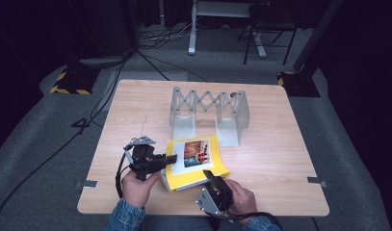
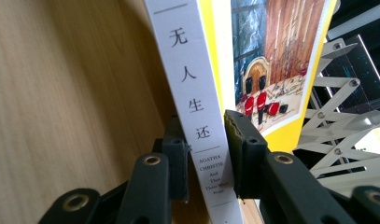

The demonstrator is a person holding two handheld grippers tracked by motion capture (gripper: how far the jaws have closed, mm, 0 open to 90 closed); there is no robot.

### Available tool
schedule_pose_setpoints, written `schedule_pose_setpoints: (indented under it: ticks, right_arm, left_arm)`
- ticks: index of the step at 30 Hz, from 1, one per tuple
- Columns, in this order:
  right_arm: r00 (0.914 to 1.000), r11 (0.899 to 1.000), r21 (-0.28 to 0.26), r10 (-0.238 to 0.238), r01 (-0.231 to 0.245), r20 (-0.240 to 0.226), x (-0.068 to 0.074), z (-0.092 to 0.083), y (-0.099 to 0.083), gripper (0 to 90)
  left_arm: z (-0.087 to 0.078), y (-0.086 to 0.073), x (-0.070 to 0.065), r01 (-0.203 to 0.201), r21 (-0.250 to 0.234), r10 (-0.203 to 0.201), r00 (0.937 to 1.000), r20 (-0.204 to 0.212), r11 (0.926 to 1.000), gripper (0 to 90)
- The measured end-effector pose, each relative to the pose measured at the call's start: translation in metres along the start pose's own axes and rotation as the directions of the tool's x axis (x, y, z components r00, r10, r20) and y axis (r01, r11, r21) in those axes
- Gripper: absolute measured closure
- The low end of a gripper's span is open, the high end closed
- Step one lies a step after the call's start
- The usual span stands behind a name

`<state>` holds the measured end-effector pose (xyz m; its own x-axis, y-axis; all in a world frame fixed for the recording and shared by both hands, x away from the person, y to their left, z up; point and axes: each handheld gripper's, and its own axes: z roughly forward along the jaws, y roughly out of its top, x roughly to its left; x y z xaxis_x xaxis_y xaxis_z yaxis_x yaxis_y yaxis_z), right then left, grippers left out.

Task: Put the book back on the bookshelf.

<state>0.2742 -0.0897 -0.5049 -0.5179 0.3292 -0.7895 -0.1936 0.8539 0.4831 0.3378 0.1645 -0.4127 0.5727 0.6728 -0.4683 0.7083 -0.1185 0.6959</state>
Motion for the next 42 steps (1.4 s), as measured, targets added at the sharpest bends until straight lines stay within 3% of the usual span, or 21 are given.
schedule_pose_setpoints:
  ticks: [12,15,17,18,20,27,34,42]
  right_arm:
    - [0.9998,0.999,-0.036,-0.009,0.009,-0.017,-0.001,-0.018,0.006,75.3]
    - [0.9997,0.999,-0.041,-0.001,0.000,-0.023,-0.002,-0.021,0.006,75.7]
    - [0.9996,0.999,-0.041,0.005,-0.006,-0.029,-0.004,-0.022,0.005,75.8]
    - [0.9997,0.999,-0.042,0.010,-0.011,-0.024,-0.004,-0.023,0.005,75.8]
    - [0.9997,0.999,-0.043,0.004,-0.005,-0.026,-0.004,-0.024,0.004,75.8]
    - [0.9998,0.999,-0.048,0.011,-0.012,-0.018,-0.006,-0.029,0.004,76.0]
    - [0.9993,0.997,-0.061,0.038,-0.037,0.004,-0.016,-0.038,0.005,76.1]
    - [0.9951,0.992,-0.089,0.095,-0.092,0.030,-0.034,-0.051,0.007,76.2]
  left_arm:
    - [-0.007,0.001,0.005,0.018,-0.033,-0.018,0.9998,0.003,0.9993,65.4]
    - [-0.010,0.000,0.010,0.045,-0.048,-0.046,0.9990,-0.001,0.9978,59.1]
    - [-0.015,-0.001,0.017,0.080,-0.082,-0.079,0.9966,0.023,0.9934,54.5]
    - [-0.019,-0.001,0.022,0.116,-0.101,-0.110,0.9922,0.059,0.9881,52.9]
    - [-0.023,-0.002,0.026,0.135,-0.117,-0.127,0.9894,0.070,0.9839,50.3]
    - [-0.042,-0.003,0.033,0.131,-0.211,-0.125,0.9913,0.040,0.9686,47.0]
    - [-0.049,-0.007,0.039,0.132,-0.252,-0.136,0.9907,0.001,0.9587,45.1]
    - [-0.051,-0.015,0.048,0.112,-0.253,-0.135,0.9879,-0.076,0.9610,44.2]
